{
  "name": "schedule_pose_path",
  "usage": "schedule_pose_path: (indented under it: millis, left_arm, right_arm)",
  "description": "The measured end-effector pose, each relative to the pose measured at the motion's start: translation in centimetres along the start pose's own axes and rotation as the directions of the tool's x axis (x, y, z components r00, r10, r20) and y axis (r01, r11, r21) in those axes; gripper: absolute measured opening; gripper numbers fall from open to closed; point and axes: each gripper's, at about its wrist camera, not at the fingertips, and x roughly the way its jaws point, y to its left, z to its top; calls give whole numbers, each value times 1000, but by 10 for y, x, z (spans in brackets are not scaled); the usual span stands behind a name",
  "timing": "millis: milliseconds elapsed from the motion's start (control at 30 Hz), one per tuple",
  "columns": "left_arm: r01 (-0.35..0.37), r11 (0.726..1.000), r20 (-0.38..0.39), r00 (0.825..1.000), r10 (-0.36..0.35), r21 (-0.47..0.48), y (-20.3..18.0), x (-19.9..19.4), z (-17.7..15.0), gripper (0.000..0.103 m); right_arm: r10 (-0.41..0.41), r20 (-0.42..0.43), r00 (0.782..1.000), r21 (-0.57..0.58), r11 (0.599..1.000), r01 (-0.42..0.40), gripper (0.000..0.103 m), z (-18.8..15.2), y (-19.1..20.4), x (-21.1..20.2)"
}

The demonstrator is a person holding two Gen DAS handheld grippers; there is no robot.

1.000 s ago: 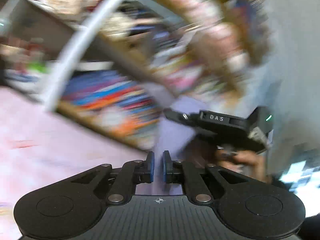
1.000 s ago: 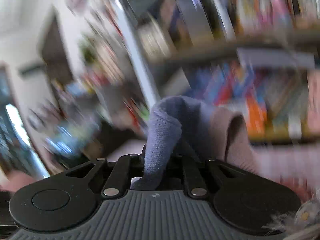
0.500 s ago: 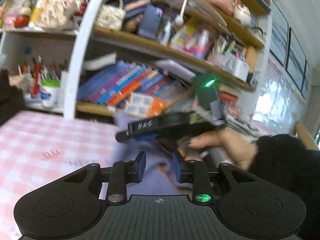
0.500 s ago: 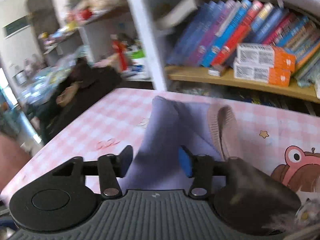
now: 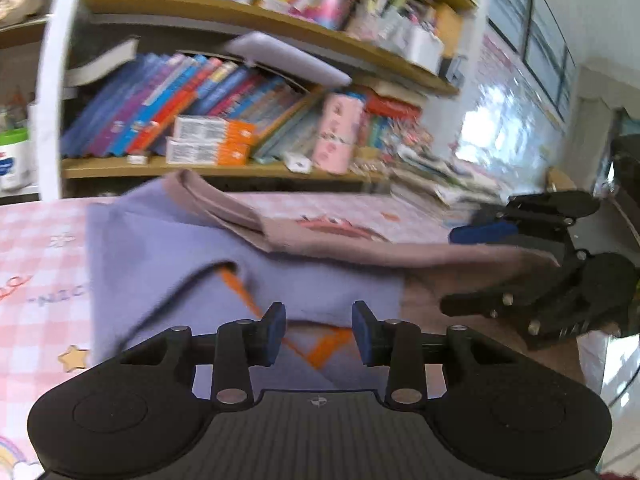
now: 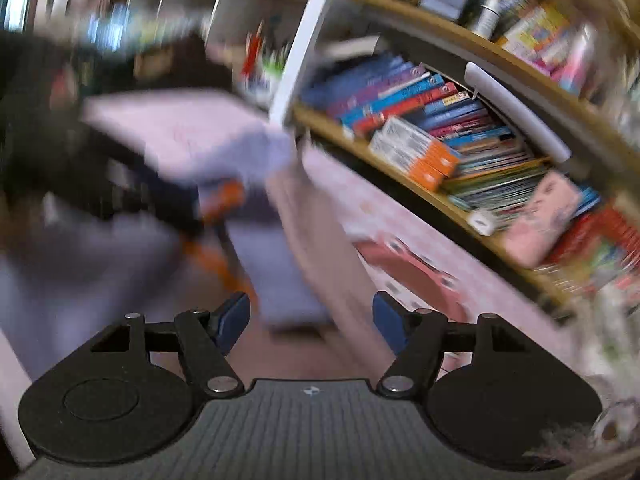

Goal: Fold clothes
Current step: 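Lift the sweater with both tools and shake it open in the air, then lay the opened sweater flat on the mat and open the right tool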

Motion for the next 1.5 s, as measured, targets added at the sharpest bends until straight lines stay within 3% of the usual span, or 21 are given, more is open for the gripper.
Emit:
schedule_pose_path:
  millis: [133,167,200,267,433,467,500,567,600,667,800,867,967,1033,1233,1333,1367,1400,1433,1500]
  left_arm:
    - [-10,999,-51,999,12,42,-4,5,-6,37]
    - [-12,999,-63,998,15,53,-4,6,-8,38]
    - [-14,998,-76,997,19,63,-5,7,-9,38]
    - [-18,996,-101,995,26,85,-7,9,-12,39]
    - [-55,996,-97,993,62,74,1,0,-12,42]
    - [-64,995,-96,993,72,82,1,-2,-11,42]
    - [-71,993,-96,992,80,98,0,-5,-9,42]
    - [-80,987,-81,992,92,142,-4,-10,-2,42]
    - [-81,983,-69,993,93,165,-7,-13,3,42]
    - [-69,975,-44,996,80,211,-14,-15,13,45]
    - [-27,947,-38,998,41,319,-31,5,32,48]
    - [-5,922,-60,998,31,388,-44,26,39,48]
    - [28,873,-89,996,17,487,-66,59,41,49]
    - [33,837,-99,995,26,546,-79,78,38,49]
    - [-14,742,-72,994,84,670,-101,117,27,49]
    - [-68,699,-33,991,130,712,-107,133,22,49]
    - [-85,688,-22,989,144,721,-108,137,21,49]
    - [-98,679,-11,988,154,728,-108,140,20,49]
    - [-106,669,-1,988,157,735,-110,142,19,49]
    - [-116,641,19,988,156,759,-114,145,15,49]
  right_arm:
    - [-118,-36,992,-150,982,111,64,-11,5,1]
    - [-146,-38,989,-163,977,138,52,-12,1,3]
    - [-166,-45,985,-133,978,159,28,-10,-12,9]
    - [-207,-61,976,-74,976,202,13,-5,-37,19]
    - [-309,-174,935,41,946,321,15,2,-116,77]
    - [-327,-211,921,60,936,346,21,0,-133,94]
    - [-365,-251,897,66,918,392,32,-4,-147,111]
    - [-458,-333,824,36,867,496,43,-11,-166,144]
    - [-469,-349,811,33,859,511,46,-15,-172,152]
    - [-472,-331,817,55,855,516,46,-17,-175,155]
    - [-518,-199,832,36,845,534,54,-11,-154,135]
    - [-496,-145,856,60,859,508,58,-8,-141,115]
    - [-355,-140,924,217,900,378,62,-19,-128,83]
    - [-256,-150,955,307,906,291,62,-33,-120,65]
    - [-142,-238,961,414,880,233,58,-85,-97,37]
    - [-103,-218,970,452,871,194,43,-95,-88,24]
    - [-86,-207,974,470,865,177,26,-97,-86,20]
    - [-68,-199,978,499,852,161,19,-98,-85,17]
    - [-52,-191,980,523,840,147,18,-99,-83,15]
    - [-57,-188,980,496,856,145,13,-95,-69,9]
